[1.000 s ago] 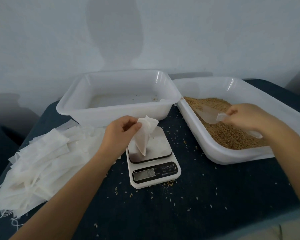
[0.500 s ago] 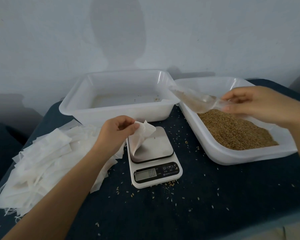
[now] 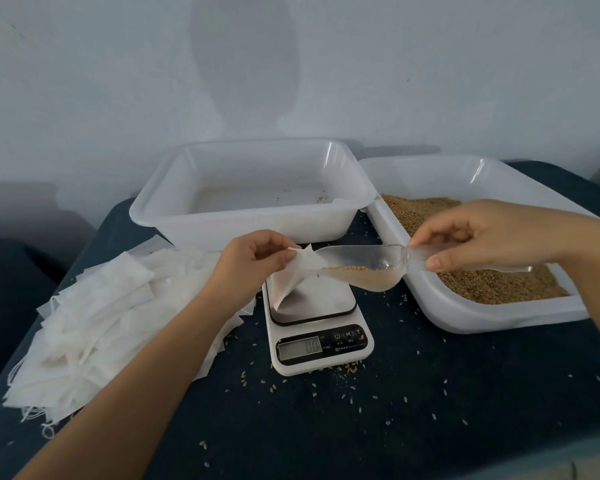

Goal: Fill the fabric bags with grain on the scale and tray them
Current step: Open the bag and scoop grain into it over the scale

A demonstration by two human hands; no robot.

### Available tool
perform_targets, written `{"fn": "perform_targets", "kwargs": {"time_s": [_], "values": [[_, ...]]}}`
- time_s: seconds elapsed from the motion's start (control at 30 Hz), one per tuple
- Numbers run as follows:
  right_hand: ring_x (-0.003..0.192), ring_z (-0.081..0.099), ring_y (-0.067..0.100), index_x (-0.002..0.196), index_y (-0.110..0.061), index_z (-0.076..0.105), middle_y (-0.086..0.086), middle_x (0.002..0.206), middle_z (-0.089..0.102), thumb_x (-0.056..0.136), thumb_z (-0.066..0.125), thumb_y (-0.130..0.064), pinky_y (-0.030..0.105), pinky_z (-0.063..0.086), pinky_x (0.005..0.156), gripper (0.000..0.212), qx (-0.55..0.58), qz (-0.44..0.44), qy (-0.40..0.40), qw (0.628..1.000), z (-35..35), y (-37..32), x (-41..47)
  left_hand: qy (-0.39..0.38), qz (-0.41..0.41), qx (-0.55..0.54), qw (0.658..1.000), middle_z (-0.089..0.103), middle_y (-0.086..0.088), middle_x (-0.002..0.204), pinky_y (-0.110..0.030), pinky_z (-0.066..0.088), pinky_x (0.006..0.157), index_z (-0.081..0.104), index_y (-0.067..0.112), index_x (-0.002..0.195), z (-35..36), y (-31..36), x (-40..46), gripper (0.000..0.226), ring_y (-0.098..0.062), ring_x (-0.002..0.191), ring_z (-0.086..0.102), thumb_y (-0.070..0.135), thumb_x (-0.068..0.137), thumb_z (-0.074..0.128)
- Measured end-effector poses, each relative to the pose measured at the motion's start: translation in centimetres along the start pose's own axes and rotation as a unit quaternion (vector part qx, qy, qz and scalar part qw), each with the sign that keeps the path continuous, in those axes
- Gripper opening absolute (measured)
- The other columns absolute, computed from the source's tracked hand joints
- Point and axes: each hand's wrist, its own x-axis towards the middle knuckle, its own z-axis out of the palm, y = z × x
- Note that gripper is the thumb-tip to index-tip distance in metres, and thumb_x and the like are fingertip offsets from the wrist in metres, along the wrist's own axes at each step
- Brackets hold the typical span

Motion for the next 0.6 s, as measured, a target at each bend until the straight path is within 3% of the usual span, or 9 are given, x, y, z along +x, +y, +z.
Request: {"fn": "perform_targets", "kwargs": {"time_s": [0.13, 0.23, 0.37, 0.47, 0.6], "values": [[0.089, 0.068, 0.007, 0.099, -0.034, 0.071, -0.011, 0.097, 0.071, 0.082, 0.071, -0.029, 0.026, 0.055, 0.084, 0.018, 0.004, 0.008, -0.012, 1.0, -0.4, 0.0, 0.2, -0.044, 0.002, 0.011, 0.999, 0.073, 0.009, 0.09, -0.008, 0.046, 0.076, 0.069, 0.022, 0.082, -0.5, -0.3, -0.1, 0.013, -0.002, 0.087, 0.066, 0.01, 0.084, 0.065], [0.091, 0.068, 0.006, 0.1, -0.033, 0.071, -0.011, 0.099, 0.071, 0.081, 0.071, -0.029, 0.025, 0.056, 0.086, 0.019, 0.019, 0.021, -0.016, 0.999, -0.6, 0.0, 0.3, -0.045, 0.001, 0.021, 0.999, 0.073, 0.009, 0.087, -0.007, 0.045, 0.074, 0.069, 0.021, 0.085, -0.7, -0.5, -0.2, 0.012, -0.001, 0.083, 0.066, 0.01, 0.084, 0.065], [0.092, 0.068, 0.006, 0.1, -0.034, 0.071, -0.01, 0.1, 0.071, 0.082, 0.07, -0.028, 0.029, 0.055, 0.088, 0.019, 0.01, 0.023, -0.011, 1.0, -0.7, 0.2, 0.3, -0.045, 0.057, 0.111, 0.991, 0.065, 0.01, 0.087, -0.012, 0.047, 0.074, 0.062, 0.033, 0.092, -1.0, -0.2, -0.1, 0.032, 0.001, 0.076, 0.062, 0.001, 0.087, 0.06], [0.093, 0.068, 0.008, 0.099, -0.034, 0.071, -0.009, 0.1, 0.071, 0.081, 0.071, -0.03, 0.032, 0.055, 0.089, 0.018, 0.013, 0.026, -0.019, 0.999, -0.9, 0.4, 0.2, -0.102, 0.186, 0.282, 0.936, 0.06, 0.013, 0.096, -0.01, 0.043, 0.077, 0.066, 0.024, 0.102, -0.8, 0.4, -0.1, 0.028, 0.001, 0.084, 0.057, 0.001, 0.09, 0.055], [0.094, 0.067, 0.005, 0.094, -0.042, 0.071, -0.013, 0.101, 0.071, 0.069, 0.069, -0.045, 0.026, 0.056, 0.086, 0.026, 0.014, 0.034, -0.036, 0.999, -1.0, 0.3, -0.2, -0.131, 0.273, 0.392, 0.869, 0.063, -0.001, 0.104, -0.034, 0.05, 0.075, 0.07, 0.012, 0.102, -0.4, 1.1, 0.0, 0.017, -0.019, 0.086, 0.062, 0.008, 0.09, 0.058]]}}
